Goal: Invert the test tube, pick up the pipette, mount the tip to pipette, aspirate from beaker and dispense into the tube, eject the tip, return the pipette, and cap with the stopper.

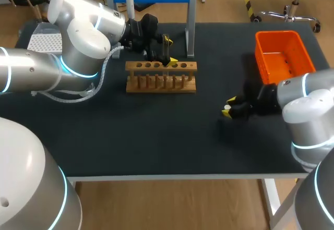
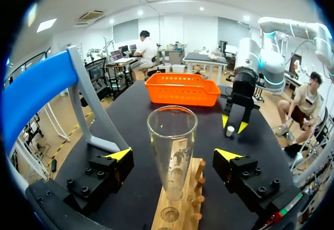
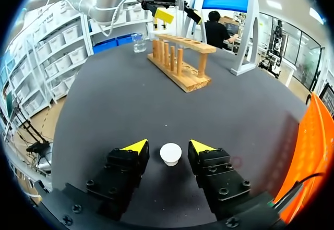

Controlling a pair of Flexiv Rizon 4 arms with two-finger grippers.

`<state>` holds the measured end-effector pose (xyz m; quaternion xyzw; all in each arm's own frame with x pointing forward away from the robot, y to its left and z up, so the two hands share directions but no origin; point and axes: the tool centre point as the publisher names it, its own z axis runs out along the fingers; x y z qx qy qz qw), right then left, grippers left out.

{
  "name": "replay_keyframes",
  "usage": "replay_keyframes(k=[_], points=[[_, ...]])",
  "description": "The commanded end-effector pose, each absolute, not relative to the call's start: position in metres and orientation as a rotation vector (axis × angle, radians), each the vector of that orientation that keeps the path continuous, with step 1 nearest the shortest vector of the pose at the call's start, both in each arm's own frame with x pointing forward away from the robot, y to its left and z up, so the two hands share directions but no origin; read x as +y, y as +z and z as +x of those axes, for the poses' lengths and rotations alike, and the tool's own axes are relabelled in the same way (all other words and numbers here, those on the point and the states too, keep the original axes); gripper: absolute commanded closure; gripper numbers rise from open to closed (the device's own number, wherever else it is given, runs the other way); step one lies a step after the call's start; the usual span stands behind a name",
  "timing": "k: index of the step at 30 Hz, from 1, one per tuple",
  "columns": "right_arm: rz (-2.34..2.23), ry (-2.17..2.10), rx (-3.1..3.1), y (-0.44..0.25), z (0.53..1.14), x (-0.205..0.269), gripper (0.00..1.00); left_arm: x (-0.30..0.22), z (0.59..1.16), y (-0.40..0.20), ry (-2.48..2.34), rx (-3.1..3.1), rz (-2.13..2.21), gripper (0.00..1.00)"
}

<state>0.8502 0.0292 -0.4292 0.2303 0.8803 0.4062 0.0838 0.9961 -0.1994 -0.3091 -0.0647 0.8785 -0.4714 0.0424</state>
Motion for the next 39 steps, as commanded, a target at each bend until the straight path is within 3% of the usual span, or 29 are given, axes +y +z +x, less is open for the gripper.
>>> replay_keyframes(k=[1,11,16,24,29,31,39], points=[[0.689,1.212,2.625,-0.431,0.850,0.030,0.51,-0.200,0.996,-0.309,-1.438,2.690,-0.200,0.00],[0.680,1.206,2.625,-0.431,0.849,0.032,0.54,-0.200,0.996,-0.309,-1.438,2.690,-0.200,0.00],[0.683,1.198,2.624,-0.432,0.849,0.032,0.62,-0.200,0.996,-0.309,-1.438,2.690,-0.200,0.00],[0.687,1.190,2.622,-0.433,0.848,0.032,0.88,-0.200,0.996,-0.309,-1.438,2.690,-0.200,0.00],[0.691,1.178,2.622,-0.434,0.848,0.030,0.91,-0.200,0.996,-0.309,-1.438,2.690,-0.200,0.00],[0.696,1.174,2.621,-0.435,0.848,0.029,1.00,-0.200,0.996,-0.309,-1.438,2.690,-0.200,0.00],[0.733,1.159,2.608,-0.439,0.849,0.021,1.00,-0.200,0.996,-0.309,-1.438,2.690,-0.200,0.00]])
